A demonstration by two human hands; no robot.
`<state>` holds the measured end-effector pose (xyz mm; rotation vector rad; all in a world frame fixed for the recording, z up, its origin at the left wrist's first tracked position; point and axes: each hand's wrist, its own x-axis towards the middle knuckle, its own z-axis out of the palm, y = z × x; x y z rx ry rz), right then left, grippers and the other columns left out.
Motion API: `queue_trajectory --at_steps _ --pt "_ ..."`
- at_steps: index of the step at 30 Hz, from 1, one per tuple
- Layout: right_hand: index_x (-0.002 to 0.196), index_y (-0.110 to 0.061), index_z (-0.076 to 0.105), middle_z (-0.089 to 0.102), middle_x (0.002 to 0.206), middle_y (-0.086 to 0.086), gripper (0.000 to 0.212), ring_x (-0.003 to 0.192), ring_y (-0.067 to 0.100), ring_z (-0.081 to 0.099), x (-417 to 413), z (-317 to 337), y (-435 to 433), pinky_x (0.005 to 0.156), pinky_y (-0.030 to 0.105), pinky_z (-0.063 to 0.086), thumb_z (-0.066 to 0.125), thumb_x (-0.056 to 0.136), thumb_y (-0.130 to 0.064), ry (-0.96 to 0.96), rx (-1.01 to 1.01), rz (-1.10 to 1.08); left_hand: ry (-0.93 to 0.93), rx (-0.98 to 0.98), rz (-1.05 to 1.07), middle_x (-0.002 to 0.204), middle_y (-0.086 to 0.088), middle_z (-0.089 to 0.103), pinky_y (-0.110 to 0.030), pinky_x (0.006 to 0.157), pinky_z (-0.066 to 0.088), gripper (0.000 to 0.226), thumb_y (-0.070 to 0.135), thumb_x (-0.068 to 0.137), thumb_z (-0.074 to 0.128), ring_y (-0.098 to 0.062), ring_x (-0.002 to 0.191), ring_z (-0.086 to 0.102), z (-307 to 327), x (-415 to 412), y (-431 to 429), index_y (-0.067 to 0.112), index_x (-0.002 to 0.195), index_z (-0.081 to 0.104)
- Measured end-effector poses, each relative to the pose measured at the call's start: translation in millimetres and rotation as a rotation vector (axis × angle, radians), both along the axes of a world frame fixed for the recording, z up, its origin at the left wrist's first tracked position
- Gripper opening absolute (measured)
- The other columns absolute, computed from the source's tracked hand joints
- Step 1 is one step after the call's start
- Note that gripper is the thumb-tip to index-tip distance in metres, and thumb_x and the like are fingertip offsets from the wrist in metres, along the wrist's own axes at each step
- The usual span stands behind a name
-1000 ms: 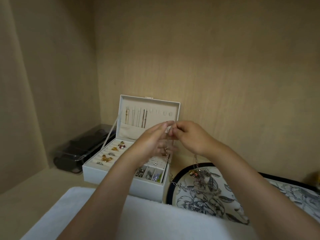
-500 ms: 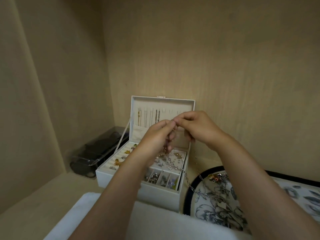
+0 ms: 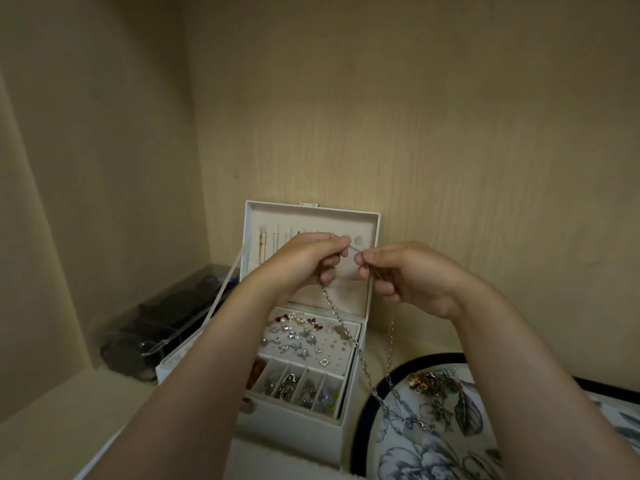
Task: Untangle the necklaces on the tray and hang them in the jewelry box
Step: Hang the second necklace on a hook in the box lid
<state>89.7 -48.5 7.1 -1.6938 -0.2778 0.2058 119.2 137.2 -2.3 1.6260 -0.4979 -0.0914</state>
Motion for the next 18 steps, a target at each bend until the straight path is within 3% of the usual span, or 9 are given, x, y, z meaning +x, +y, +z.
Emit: queue_trajectory --at_steps 4,8,11,14,18 --pt "0.081 -0.018 0.056 0.052 0.065 -0.001 0.022 0.049 0.013 0.033 3.1 -1.0 1.2 0.049 0.027 0.027 0.045 0.1 -0.024 0.057 0.048 -0.043 0.019 -0.159 -0.058 0.063 0.003 0.04 -0.027 0.06 0.033 0.018 0.019 0.098 0.056 -0.012 0.054 0.038 -19.1 12.4 -1.7 0.013 0.082 0.061" --pt "0.077 -0.014 0.062 0.045 0.061 -0.001 0.02 0.047 0.013 0.033 7.6 -7.7 9.3 0.049 0.027 0.027 0.057 0.095 -0.021 -0.149 -0.119 -0.3 -0.037 -0.094 0.09 0.059 -0.001 0.055 -0.026 0.06 0.041 0.01 0.02 0.095 0.063 -0.014 0.056 0.049 -27.1 20.0 -6.1 0.015 0.089 0.069" --pt "0.081 -0.004 0.07 0.051 0.061 -0.002 0.022 0.049 0.009 0.041 13.4 -15.0 19.3 0.053 0.025 0.034 0.065 0.093 -0.022 -0.328 -0.15 -0.529 -0.078 -0.131 0.258 0.058 -0.002 0.06 -0.025 0.059 0.046 0.011 0.022 0.092 0.067 -0.012 0.055 0.055 -23.8 21.2 -12.9 0.013 0.091 0.072" --pt "0.077 -0.02 0.074 0.069 0.07 -0.008 0.015 0.061 0.002 0.058 18.6 -20.4 25.2 0.06 0.02 0.044 0.072 0.089 -0.028 -0.531 -0.228 -0.727 -0.135 -0.13 0.387 0.058 0.001 0.065 -0.023 0.057 0.048 0.01 0.025 0.089 0.07 -0.009 0.054 0.061 -22.1 21.3 -25.2 0.016 0.085 0.072" --pt "0.072 -0.025 0.072 0.068 0.069 -0.012 0.014 0.065 -0.004 0.06 19.5 -21.5 31.3 0.055 0.005 0.038 0.078 0.084 -0.03 -0.608 -0.226 -0.889 -0.131 -0.153 0.524 0.06 0.001 0.07 -0.031 0.062 0.058 0.014 0.031 0.086 0.072 -0.015 0.06 0.07 -20.9 23.4 -37.3 0.023 0.074 0.07"
